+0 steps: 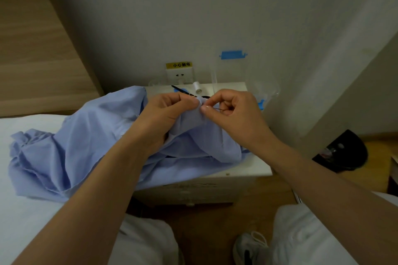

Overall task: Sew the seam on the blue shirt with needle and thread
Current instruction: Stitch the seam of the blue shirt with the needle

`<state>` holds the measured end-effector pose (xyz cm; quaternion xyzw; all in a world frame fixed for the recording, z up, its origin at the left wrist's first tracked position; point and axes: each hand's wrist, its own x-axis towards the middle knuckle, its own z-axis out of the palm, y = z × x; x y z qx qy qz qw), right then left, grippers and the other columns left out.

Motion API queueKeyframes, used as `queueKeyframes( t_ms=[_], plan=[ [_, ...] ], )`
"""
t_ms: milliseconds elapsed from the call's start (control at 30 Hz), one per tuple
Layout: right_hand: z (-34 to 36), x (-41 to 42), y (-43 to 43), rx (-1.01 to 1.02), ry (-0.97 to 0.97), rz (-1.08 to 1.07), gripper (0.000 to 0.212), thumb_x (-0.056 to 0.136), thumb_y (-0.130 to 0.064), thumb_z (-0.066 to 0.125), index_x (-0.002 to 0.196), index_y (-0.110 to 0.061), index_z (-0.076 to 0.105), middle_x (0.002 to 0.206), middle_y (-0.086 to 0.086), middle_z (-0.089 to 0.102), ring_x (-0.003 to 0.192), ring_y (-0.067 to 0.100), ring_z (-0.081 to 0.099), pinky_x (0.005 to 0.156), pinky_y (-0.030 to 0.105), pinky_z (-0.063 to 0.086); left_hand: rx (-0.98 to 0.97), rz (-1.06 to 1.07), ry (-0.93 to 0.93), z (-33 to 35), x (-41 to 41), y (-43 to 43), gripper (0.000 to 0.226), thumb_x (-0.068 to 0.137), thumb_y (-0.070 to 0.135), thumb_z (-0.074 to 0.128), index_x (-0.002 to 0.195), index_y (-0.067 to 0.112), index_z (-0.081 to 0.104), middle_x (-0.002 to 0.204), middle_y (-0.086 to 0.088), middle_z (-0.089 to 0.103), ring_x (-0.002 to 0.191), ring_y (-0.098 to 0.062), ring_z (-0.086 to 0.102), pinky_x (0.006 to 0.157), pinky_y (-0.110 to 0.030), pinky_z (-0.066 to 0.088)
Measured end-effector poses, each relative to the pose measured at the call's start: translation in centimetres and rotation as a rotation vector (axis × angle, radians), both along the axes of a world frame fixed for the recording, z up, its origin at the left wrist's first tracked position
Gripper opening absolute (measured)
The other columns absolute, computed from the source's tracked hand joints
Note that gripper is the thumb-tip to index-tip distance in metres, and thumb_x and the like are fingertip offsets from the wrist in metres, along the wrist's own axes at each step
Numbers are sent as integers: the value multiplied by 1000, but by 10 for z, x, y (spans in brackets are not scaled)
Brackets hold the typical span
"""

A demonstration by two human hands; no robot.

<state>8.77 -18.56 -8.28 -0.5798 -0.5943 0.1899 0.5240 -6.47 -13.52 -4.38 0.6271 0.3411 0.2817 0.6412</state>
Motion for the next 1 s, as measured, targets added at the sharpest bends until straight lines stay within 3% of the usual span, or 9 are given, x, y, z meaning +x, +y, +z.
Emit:
queueKeyframes(
  t_ms=[200,333,467,567,667,733,800,900,1000],
  plan=[
    [10,0,-7,-71,-22,207,7,87,-10,70,81,-11,67,49,2,38,44,6,34,54,11,34,63,95,110,-5,-6,8,24,98,10,47,84,-2,62,31,2,38,33,-4,42,46,-8,40],
    [18,0,-15,-223,-112,424,7,86,-12,70,81,-17,68,49,-5,44,44,6,37,51,13,34,103,147,137,-8,-5,10,31,98,13,49,71,-3,54,34,1,35,33,-4,36,42,-9,35],
    [17,1,-17,-320,-169,520,9,87,-15,71,80,-19,67,48,-14,45,45,5,40,50,12,35,151,166,160,-10,-6,12,36,97,18,52,73,-9,53,41,-7,30,38,-9,29,43,-12,35],
    [18,3,-16,-275,-129,485,7,85,-18,72,82,-21,67,53,-9,44,48,6,37,51,14,34,127,156,153,-9,-7,12,32,96,18,52,67,5,54,36,-2,34,34,-6,31,42,-12,34],
    [23,8,-13,-152,67,303,9,85,-18,71,90,-19,64,50,-3,34,45,6,29,48,16,32,139,121,155,-8,-9,13,25,97,17,52,77,13,67,37,-3,42,35,-6,38,43,-13,37],
    [26,11,-10,-117,178,182,15,88,-15,68,103,-17,63,47,-7,32,43,4,28,47,16,33,201,71,181,-7,-10,12,23,96,17,54,79,15,69,44,-9,51,44,-10,50,53,-15,44],
    [24,12,-7,-182,204,162,26,91,-18,66,117,-15,62,47,-7,32,42,4,29,47,15,33,249,4,196,-4,-10,9,20,96,15,54,83,13,68,46,2,58,49,-3,55,57,-12,44],
    [17,10,-6,-263,127,202,17,89,-23,68,102,-14,70,44,-8,30,42,4,27,51,17,33,239,-50,200,-2,-10,5,15,96,12,53,85,9,64,39,11,52,34,1,42,40,-7,32],
    [14,12,-4,-258,108,177,11,87,-20,69,87,-9,69,45,-6,30,44,4,28,54,17,36,305,-59,252,-4,-15,11,8,90,22,63,89,16,69,58,5,64,47,-5,52,50,-15,43]
  ],
)
